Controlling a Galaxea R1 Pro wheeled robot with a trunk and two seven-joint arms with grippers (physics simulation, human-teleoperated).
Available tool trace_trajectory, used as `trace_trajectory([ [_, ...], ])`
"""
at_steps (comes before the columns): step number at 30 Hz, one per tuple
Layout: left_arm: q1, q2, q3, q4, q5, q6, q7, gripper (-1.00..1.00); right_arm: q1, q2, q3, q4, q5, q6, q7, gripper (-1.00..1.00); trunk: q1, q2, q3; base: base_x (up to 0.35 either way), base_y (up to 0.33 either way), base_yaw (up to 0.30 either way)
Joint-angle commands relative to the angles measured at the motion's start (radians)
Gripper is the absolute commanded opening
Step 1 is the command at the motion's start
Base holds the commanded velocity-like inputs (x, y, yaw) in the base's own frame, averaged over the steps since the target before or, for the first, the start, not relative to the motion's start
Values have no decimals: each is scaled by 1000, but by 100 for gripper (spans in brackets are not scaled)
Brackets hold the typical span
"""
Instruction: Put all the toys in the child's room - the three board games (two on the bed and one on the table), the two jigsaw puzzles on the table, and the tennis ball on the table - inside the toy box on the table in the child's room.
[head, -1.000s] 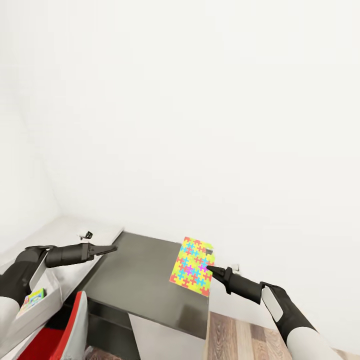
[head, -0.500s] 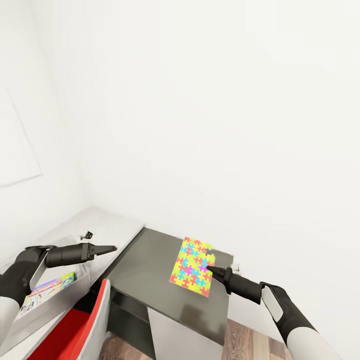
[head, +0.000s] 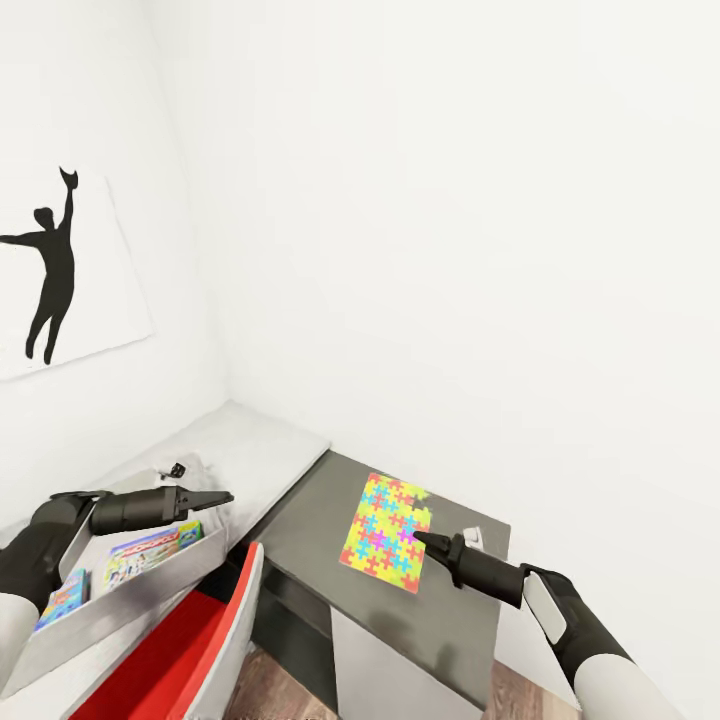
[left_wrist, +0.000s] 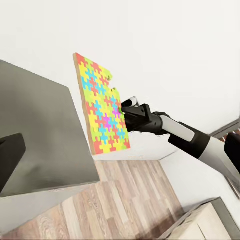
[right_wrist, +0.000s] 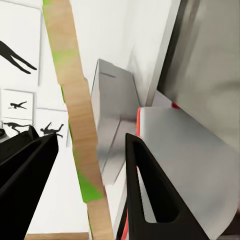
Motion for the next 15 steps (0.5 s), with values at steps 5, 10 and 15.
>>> trace_trajectory([
  [5,-1,1,-1,3,-1,11,-4,100,-1,0,-2,-1,-2,6,3,-100,1,-2,-2,0,0,291],
  [10,-1,1,-1,3,-1,11,-4,100,-1,0,-2,0,-2,6,3,-100,1,-2,-2,0,0,291],
  [15,-1,1,-1,3,-1,11,-4,100,-1,0,-2,-1,-2,7,3,-100,1,-2,-2,0,0,292],
])
